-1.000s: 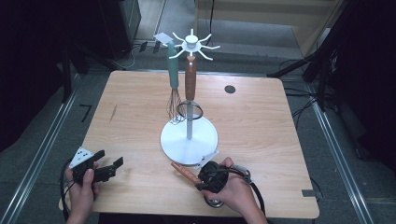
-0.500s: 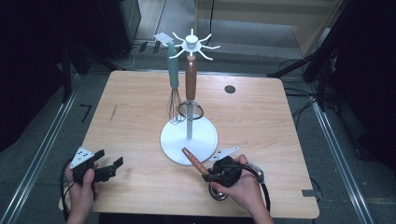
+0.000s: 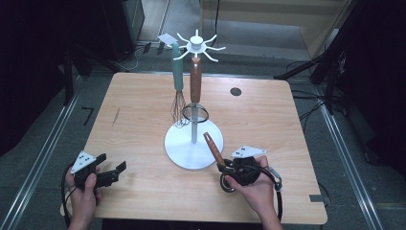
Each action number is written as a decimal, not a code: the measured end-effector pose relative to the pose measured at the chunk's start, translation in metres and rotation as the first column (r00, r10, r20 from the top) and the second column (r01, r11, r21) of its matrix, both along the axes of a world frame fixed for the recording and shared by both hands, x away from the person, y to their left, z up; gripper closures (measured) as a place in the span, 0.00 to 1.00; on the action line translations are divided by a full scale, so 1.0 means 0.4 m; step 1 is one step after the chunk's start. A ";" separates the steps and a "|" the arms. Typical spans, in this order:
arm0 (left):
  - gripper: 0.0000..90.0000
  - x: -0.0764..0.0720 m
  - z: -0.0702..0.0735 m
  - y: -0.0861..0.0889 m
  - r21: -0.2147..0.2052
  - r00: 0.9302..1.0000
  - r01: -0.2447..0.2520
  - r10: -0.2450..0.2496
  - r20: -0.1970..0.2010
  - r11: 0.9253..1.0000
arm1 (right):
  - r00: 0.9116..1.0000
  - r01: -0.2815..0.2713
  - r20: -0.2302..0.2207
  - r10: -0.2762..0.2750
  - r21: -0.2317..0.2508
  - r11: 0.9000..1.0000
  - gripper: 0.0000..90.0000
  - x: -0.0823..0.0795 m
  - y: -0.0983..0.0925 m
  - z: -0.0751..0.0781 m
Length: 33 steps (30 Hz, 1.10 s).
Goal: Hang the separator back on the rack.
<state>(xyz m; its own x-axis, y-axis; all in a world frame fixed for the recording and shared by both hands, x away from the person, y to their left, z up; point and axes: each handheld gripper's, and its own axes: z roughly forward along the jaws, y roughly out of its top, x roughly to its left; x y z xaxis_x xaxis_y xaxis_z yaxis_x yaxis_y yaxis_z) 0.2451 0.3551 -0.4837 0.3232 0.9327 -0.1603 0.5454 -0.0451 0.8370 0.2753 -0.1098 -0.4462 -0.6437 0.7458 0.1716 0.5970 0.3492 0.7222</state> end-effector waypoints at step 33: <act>0.11 -0.004 0.000 0.002 -0.008 1.000 -0.009 0.009 0.007 1.000 | 0.950 0.113 0.261 -0.172 0.226 0.968 0.79 -0.043 -0.072 0.114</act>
